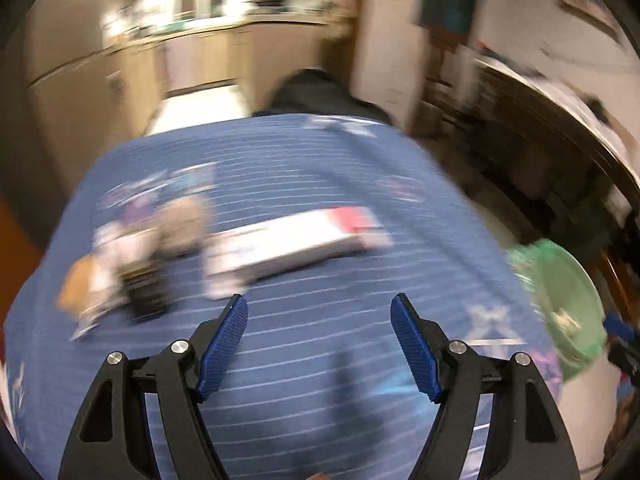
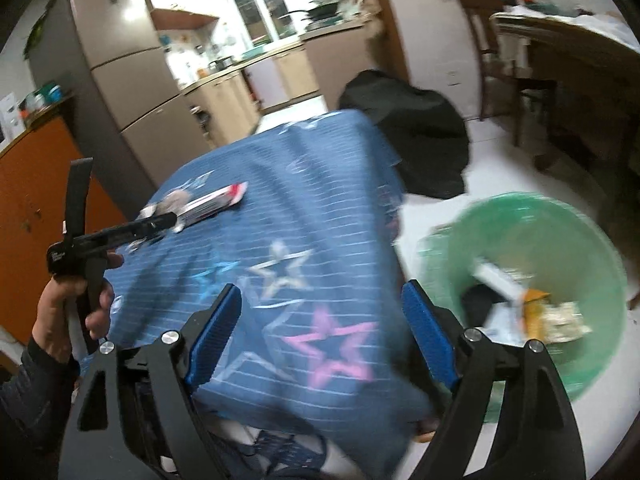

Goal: Collect trash
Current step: 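Grasp the black Face box with the left tool while the right tool grasps the white medicine box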

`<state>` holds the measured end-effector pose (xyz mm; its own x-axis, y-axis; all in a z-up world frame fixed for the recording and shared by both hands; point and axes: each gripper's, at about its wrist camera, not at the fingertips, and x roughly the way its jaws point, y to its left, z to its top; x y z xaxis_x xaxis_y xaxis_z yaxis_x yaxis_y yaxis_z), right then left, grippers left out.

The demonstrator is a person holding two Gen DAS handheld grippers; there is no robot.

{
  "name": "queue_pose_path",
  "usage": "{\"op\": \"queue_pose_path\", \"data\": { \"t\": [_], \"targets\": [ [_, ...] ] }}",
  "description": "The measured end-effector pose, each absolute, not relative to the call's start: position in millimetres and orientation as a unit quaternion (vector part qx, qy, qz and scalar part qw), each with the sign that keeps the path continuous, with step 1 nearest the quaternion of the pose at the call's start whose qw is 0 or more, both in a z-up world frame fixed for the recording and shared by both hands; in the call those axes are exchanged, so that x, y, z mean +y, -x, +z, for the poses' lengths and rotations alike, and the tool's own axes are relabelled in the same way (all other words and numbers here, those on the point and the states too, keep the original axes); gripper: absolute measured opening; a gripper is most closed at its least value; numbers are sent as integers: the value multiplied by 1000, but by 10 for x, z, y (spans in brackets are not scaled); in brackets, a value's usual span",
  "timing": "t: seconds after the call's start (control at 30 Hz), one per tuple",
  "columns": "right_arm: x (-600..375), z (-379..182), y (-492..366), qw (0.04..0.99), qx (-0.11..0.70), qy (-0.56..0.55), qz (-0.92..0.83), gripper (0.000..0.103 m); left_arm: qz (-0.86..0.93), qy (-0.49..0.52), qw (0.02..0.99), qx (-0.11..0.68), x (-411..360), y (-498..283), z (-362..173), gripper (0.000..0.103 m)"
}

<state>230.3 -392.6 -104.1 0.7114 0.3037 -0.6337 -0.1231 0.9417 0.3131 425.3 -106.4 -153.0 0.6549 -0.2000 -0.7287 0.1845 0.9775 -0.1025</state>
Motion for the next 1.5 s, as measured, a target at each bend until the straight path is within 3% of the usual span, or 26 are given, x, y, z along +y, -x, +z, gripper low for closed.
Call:
{"op": "queue_pose_path", "data": {
  "t": [0.2, 0.43, 0.67, 0.93, 1.2, 1.27, 1.37, 1.43, 1.5],
  "targets": [
    [-3457, -1018, -2437, 910, 370, -108, 152, 79, 4, 52, 910, 410, -93, -4405, -1685, 74],
    [-3022, -964, -2557, 904, 380, -70, 184, 84, 20, 37, 900, 434, -71, -4788, -1897, 80],
    [-2395, -833, -3040, 877, 372, 119, 280, 84, 27, 37, 901, 432, -64, -4889, -1926, 83],
    [-1654, -924, -4136, 768, 404, 335, 366, 84, 15, 7, 893, 449, -158, -4927, -2030, 83],
    [-1286, -1254, -4575, 690, 436, 411, 407, 84, -9, -8, 892, 452, -262, -5034, -2037, 83],
    [-1250, -1311, -4609, 681, 444, 408, 416, 75, -17, -15, 895, 446, -299, -5044, -2016, 80],
    [-1267, -1314, -4646, 686, 454, 376, 426, 65, -23, -9, 896, 444, -302, -5075, -2007, 63],
    [-1307, -1292, -4602, 696, 449, 367, 422, 56, -27, -3, 896, 443, -307, -5086, -1998, 44],
    [-1344, -1273, -4527, 703, 445, 366, 418, 53, -37, 2, 896, 443, -339, -5089, -1983, 33]
  ]
}}
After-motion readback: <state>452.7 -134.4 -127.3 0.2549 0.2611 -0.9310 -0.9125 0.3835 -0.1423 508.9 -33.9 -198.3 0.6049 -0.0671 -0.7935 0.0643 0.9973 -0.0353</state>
